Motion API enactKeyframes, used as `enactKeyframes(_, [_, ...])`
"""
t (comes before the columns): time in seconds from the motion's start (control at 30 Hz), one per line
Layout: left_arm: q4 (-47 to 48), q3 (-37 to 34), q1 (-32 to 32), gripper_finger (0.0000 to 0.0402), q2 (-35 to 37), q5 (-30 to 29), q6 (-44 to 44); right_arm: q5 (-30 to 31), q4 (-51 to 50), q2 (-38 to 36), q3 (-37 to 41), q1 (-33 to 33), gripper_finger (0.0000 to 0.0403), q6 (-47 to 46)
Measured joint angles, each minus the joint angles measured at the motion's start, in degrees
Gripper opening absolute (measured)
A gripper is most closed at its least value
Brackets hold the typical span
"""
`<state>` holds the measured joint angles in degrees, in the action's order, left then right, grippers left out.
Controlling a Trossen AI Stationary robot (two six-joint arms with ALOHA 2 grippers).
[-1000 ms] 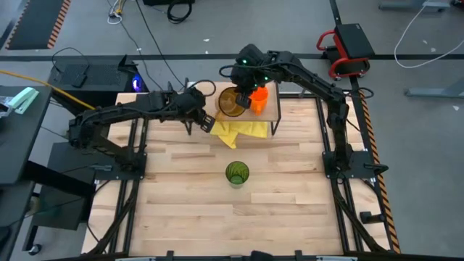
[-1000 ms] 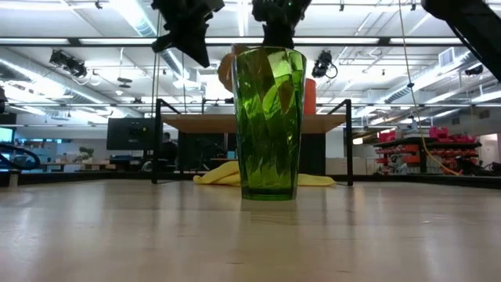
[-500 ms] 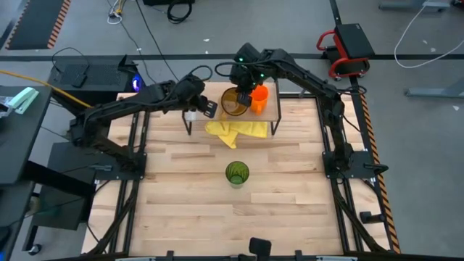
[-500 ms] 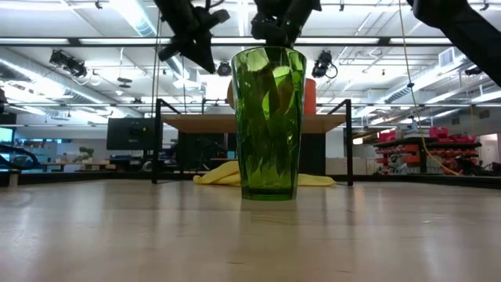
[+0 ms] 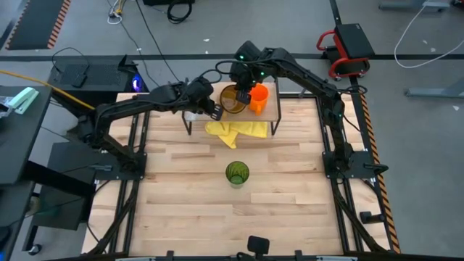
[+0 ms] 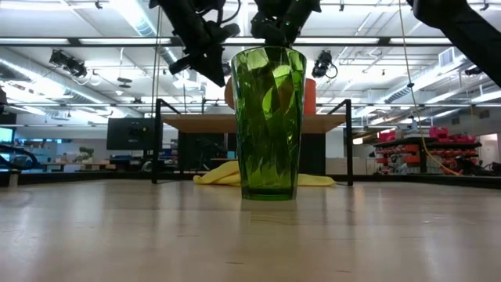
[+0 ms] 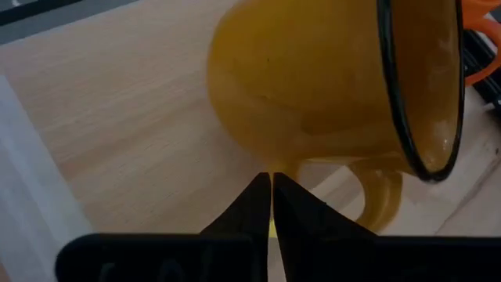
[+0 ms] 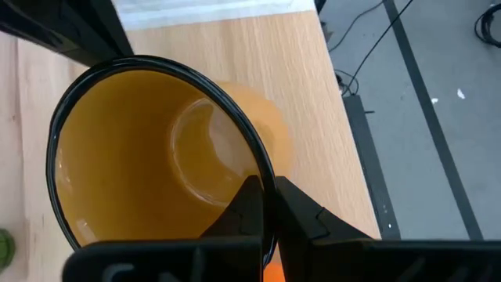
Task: Stack small to large cups/mugs on shelf
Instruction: Put the yellow mug on the shelf
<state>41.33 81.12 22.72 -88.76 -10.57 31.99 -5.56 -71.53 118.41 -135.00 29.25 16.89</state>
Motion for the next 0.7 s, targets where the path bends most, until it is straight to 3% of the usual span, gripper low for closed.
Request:
enactKeyframes(0.27, [-2.2,0.0,0.0,0.0009,-0.2,3.8,-0.2,0.0,0.0,0.0,0.0,0.0,0.0014,-0.2])
enactKeyframes(0.7, [-3.0,0.0,-0.8,0.0033,-0.2,9.1,0.1,0.0,-0.1,0.0,0.0,0.8,0.0014,-0.7])
